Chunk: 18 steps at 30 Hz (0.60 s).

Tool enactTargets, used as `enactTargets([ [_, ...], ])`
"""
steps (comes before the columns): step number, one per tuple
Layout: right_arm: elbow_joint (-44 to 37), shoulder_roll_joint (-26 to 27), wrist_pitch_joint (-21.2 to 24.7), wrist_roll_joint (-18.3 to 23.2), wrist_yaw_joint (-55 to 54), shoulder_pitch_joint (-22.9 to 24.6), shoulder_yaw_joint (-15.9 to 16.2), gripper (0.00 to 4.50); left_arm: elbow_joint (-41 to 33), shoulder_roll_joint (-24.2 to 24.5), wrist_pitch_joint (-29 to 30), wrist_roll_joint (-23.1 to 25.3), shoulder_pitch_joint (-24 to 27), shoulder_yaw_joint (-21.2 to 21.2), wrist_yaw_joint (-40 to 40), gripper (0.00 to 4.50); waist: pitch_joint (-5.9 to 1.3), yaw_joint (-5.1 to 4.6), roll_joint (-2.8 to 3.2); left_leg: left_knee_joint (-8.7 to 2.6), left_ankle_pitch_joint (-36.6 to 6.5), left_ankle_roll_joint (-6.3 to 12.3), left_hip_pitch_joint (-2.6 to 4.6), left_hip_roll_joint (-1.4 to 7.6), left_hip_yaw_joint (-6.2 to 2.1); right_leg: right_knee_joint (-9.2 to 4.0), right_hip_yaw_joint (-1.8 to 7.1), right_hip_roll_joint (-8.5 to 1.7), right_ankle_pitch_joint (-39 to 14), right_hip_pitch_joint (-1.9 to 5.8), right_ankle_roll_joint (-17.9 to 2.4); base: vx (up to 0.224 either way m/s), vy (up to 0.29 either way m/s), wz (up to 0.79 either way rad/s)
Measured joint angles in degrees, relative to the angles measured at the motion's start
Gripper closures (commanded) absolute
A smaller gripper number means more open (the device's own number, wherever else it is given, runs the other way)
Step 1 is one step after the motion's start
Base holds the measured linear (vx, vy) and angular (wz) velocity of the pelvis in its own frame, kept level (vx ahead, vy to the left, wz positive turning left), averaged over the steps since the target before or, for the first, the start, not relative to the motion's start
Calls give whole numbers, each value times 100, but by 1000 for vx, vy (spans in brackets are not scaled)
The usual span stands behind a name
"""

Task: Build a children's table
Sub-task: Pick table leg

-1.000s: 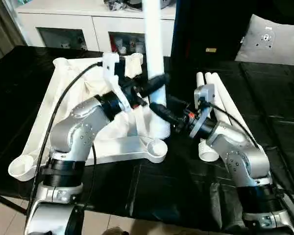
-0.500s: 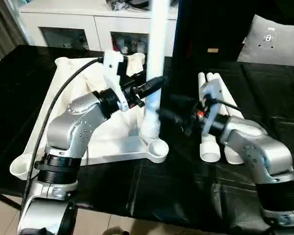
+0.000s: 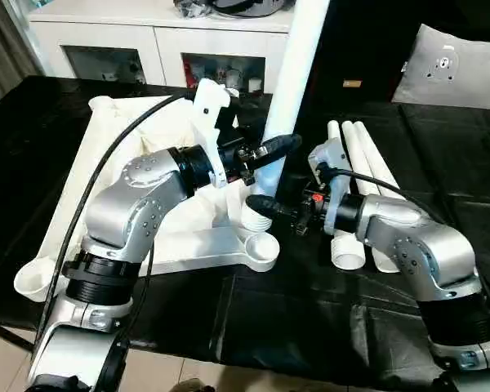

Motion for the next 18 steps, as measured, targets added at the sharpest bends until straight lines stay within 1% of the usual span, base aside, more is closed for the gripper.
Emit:
enactTargets([
  [2, 50, 59, 5, 3, -52, -1, -10, 150, -23, -4, 5, -10, 0, 0, -2, 254, 0, -1, 0, 0, 0, 0, 0, 0, 0, 1, 0, 0, 0, 0, 0, 0, 0, 0],
  [3, 67, 90, 17, 3, -62, 0, -9, 150, -58, -10, 12, -18, 0, -2, -6, 254, 0, -2, 0, 0, 1, 0, 0, 0, 0, 2, 0, 0, 0, 0, 0, 0, 0, 0],
  [7, 113, 179, 73, 3, -91, -1, -10, 198, -147, -57, 51, -74, -1, -6, -81, 254, 0, 0, 0, 0, 1, -1, 0, 0, 0, 3, 0, 0, 0, -1, 0, 0, 0, 0],
  [9, 167, 216, 73, 3, -116, 0, -10, 198, -147, -97, 116, -82, -1, -7, -94, 254, 0, 0, 0, 1, 2, -1, 0, 0, 0, 3, 0, 0, 0, -1, 0, 0, 0, 0],
  [10, 169, 216, 72, 3, -117, 0, -10, 225, -147, -112, 133, -81, -1, -6, -90, 254, 0, 0, 1, 2, 3, -1, 0, 0, 0, 4, 0, 0, 0, -1, 0, 0, 0, 0],
  [11, 167, 217, 71, 5, -113, 0, -9, 225, -147, -116, 136, -81, -1, -5, -83, 254, 0, 0, 0, 2, 3, -2, 1, 0, 0, 5, 0, 0, 0, 0, 0, 0, 0, 0],
  [12, 167, 218, 61, 4, -111, 0, -4, 235, -147, -119, 138, -81, -2, -5, -78, 254, 0, 0, 1, 2, 3, -2, 1, 0, 0, 5, 0, 0, 0, -1, 0, 0, 0, 0],
  [18, 173, 242, -2, -17, -115, 1, 2, 235, -147, -122, 144, -76, -15, -1, -70, 254, 0, 0, 1, 2, 5, -5, 1, 0, 0, 8, 0, 0, 0, -1, 0, 0, 0, 0],
])
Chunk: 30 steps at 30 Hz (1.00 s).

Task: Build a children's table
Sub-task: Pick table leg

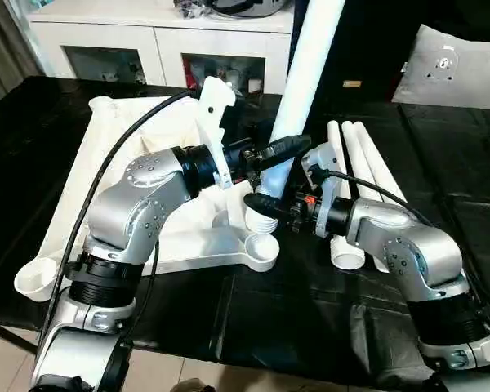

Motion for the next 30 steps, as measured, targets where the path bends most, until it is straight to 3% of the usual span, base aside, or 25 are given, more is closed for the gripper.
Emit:
enactTargets([
  [3, 7, 30, -8, 14, -23, 0, -17, 180, 0, 10, -1, 3, -7, 5, -29, 254, 0, 0, 0, 0, 1, -1, 1, 0, 0, 1, 0, 0, 0, 0, 0, 0, 0, 0],
  [8, 8, 34, -8, 30, -58, 0, -81, 133, 0, 46, -2, 18, -7, -12, -57, 254, 0, 1, 0, 0, 2, -2, 1, 0, 0, 3, 0, 0, 0, 0, 0, 0, 0, 0],
  [15, 7, 35, -8, 128, -32, 0, -135, 133, 1, 110, -2, 66, -7, -50, -124, 254, 0, -1, 1, 0, 2, -3, 2, 0, 0, 4, 0, 0, 0, 0, 0, 0, 0, 0],
  [16, 6, 39, -8, 159, -18, 0, -137, 160, 1, 109, -2, 66, -7, -50, -126, 254, 0, -1, 1, 0, 2, -3, 2, 0, 0, 4, 0, 0, 0, 0, 0, 0, 0, 0],
  [20, 5, 72, -8, 176, 9, 0, -143, 174, 1, 77, -1, 44, -7, -49, -122, 254, 0, -1, 1, 0, 2, -3, 2, 0, 0, 5, 0, 0, 0, 0, 0, 0, 0, 0],
  [26, 6, 98, -5, 227, 33, 0, -156, 241, 1, 42, 28, 3, -19, -44, -122, 254, 0, -2, 1, 0, 3, -3, 2, 0, 0, 6, 0, 0, 0, 0, 0, 0, 0, 0],
  [30, 7, 138, -4, 236, 32, 0, -166, 253, 10, 26, 84, 3, -47, -27, -109, 254, 0, -1, 1, 0, 3, -4, 3, 0, 0, 6, 0, 0, 0, 0, 0, 0, 0, 0],
])
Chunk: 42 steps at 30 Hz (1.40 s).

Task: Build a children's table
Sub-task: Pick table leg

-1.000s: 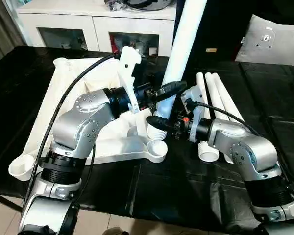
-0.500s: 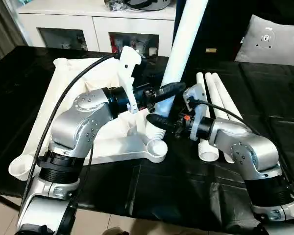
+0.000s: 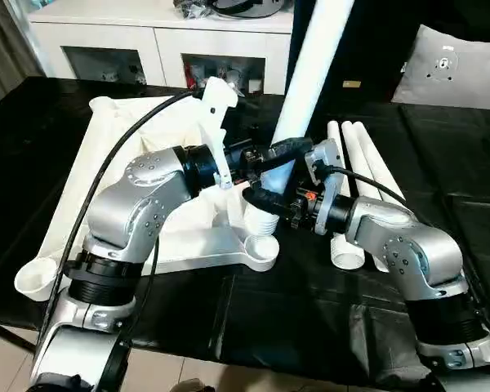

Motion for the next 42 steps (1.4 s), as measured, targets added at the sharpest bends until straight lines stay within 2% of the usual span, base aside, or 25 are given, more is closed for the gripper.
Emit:
enactTargets([
  [7, 1, 50, -19, -3, -65, 34, -7, 259, -5, 18, 64, -17, -7, -10, 45, 254, 0, -2, 0, 0, 0, 0, 0, 0, 0, -1, 0, 0, 0, 0, 0, 0, 0, 0],
  [8, -7, 136, -62, -4, -135, 66, -26, 259, -12, 18, 114, -50, -7, 34, 46, 219, 0, -12, -1, 0, 0, 0, 0, 2, 0, 0, 0, 0, 0, 0, 0, 0, 0, 0],
  [9, -20, 227, -111, -6, -210, 112, -35, 259, -25, 20, 163, -69, -7, 59, 46, 219, 0, -17, 0, 0, 0, 0, 0, 2, 0, 1, 0, 0, 0, 0, 0, 0, 0, 0],
  [10, -19, 270, -138, -10, -249, 141, -33, 259, -29, 26, 201, -102, 0, 69, 42, 184, 1, -14, 1, 0, 1, -1, 0, 2, 0, 2, 0, 0, 0, -2, 0, 0, 0, 0],
  [16, -143, 300, -151, -44, -285, 175, -3, 259, -201, 8, 350, -220, 53, 155, 43, 184, 1, -9, 2, 0, 1, -3, 0, 2, 0, 1, 0, 0, 0, -1, 0, 0, 0, 0],
  [22, -59, 363, -555, -353, -406, 297, 239, 259, -282, 136, 288, -219, 259, 106, -68, 184, 1, -20, 2, 0, -1, -9, -1, 2, 0, 1, -1, 0, 0, -1, 0, 0, 0, 0],
  [34, -104, 284, -734, -454, -424, 292, 329, 259, -336, 114, 288, -350, 341, 229, -175, 184, 0, -19, 1, 0, -1, -10, -1, 2, 0, 1, 0, 0, 0, -1, 0, 0, 0, 0],
  [42, -124, 281, -907, -499, -362, 291, 356, 259, -443, -16, 472, -668, 484, 568, -175, 184, 0, -23, 0, 0, -1, -12, 1, 2, 0, 4, 0, 0, 0, -1, 0, 0, 0, 0],
])
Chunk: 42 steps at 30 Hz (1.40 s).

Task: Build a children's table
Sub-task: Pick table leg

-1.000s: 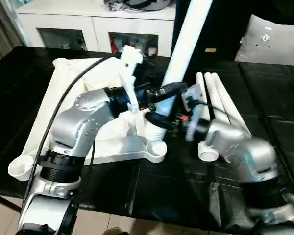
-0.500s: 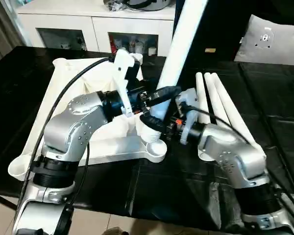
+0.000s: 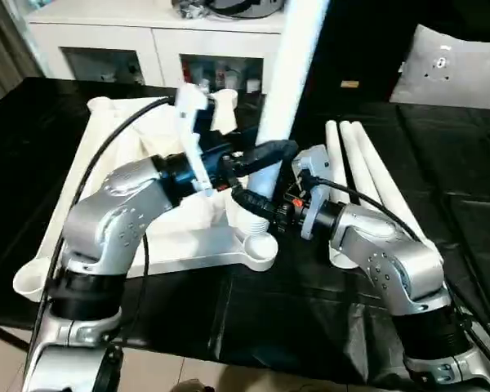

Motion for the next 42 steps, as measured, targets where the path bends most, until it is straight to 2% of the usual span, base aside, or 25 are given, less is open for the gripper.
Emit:
enactTargets([
  [9, 88, -14, -29, -37, -2, -93, 4, 259, 119, -53, -222, 43, 0, 10, 41, 184, -3, 3, -20, 0, 7, 12, -1, 0, 1, -2, 0, 0, 0, 0, 0, 0, 0, 0],
  [15, 343, 1, -468, -260, -7, -89, 45, 259, 298, -24, -640, 360, 3, -115, 21, 184, -3, 6, -17, 0, 7, 12, -2, 0, 1, -3, 0, 0, 0, 0, 0, 0, 0, 0],
  [18, 365, -5, -594, -476, -47, 37, 215, 259, 241, 202, -672, 388, 160, -194, -144, 184, -2, -3, -5, -2, 4, 9, -1, 1, 0, -3, -1, 0, 0, -1, 0, 0, 0, 0],
  [22, 304, 18, -681, -537, -67, 162, 323, 259, 72, 315, -472, 269, 293, -138, -211, 184, 8, 15, 21, -1, -10, -17, -2, 1, -1, -1, -3, 0, 1, -1, -1, 0, 0, 0],
  [28, 142, 76, -785, -695, -232, 323, 383, 259, 40, 417, -574, 314, 315, -238, -349, 184, -7, 45, 158, 1, -9, -19, 1, 1, -1, -3, -3, -1, 3, 6, -4, 0, 0, 0],
  [32, 135, 87, -862, -696, -254, 463, 376, 259, 89, 417, -574, 353, 314, -310, -383, 184, -4, 28, 197, 0, -7, -21, 1, 2, -1, 0, -3, -1, 3, 5, -4, 0, 0, 0],
  [35, 117, 40, -915, -723, -254, 464, 376, 259, 86, 441, -547, 353, 278, -363, -432, 184, -11, 1, 210, 0, -7, -21, 1, 2, -1, 0, -3, -1, 3, 5, -4, 0, 0, 0],
  [42, 104, 37, -1032, -845, -252, 463, 435, 259, -114, 654, -381, 343, 250, -456, -529, 184, -11, 4, 217, 0, -7, -21, 1, 3, -1, 1, -4, 0, 3, 4, -4, 0, 0, 0],
])
